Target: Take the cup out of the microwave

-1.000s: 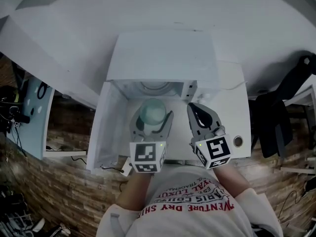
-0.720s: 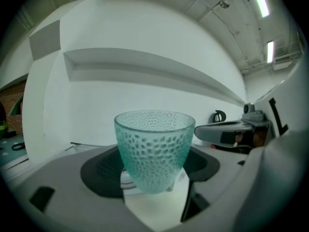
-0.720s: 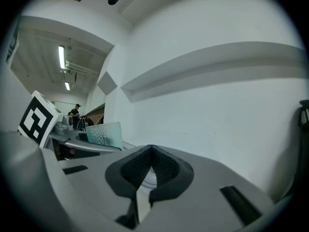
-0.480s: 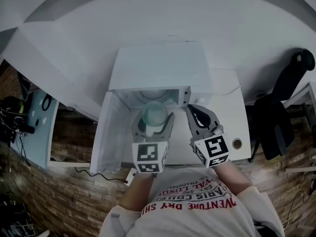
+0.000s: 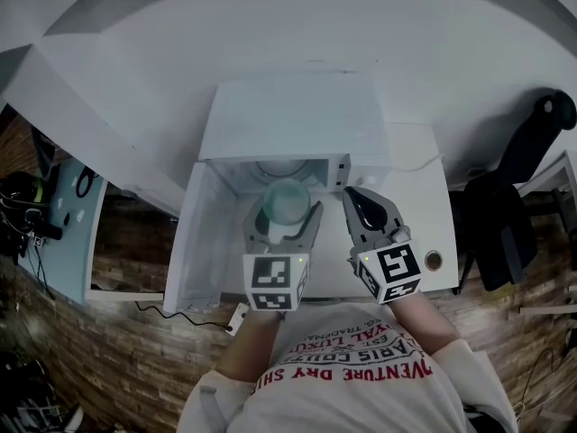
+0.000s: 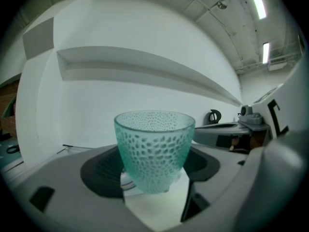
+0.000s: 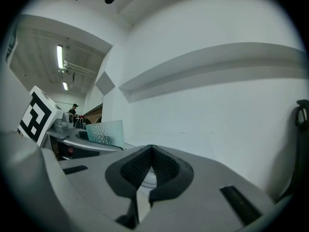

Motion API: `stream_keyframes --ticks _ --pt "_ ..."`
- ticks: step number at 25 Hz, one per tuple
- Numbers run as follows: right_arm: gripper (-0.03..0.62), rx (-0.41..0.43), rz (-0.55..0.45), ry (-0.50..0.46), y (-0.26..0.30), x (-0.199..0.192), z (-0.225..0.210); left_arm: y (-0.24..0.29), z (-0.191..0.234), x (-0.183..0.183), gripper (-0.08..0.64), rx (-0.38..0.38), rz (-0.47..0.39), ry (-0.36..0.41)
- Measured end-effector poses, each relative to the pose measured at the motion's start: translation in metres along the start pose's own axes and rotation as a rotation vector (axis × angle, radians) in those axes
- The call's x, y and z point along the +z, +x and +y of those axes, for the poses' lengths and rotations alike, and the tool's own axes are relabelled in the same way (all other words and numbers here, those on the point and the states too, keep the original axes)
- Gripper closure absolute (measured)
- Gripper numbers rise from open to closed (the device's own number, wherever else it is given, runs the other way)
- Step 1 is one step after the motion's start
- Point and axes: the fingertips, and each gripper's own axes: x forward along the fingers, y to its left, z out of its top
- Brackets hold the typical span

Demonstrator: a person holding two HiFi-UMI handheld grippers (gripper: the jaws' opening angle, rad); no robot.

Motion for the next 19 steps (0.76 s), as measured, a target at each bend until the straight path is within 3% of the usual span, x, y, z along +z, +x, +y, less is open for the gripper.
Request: stream_keyframes --ticks 19 --pt "0.588 -0.049 -0.006 -0.009 -0.009 -0.004 -0.006 0.004 -0.012 -0.013 0.195 -0.070 0.031 0.004"
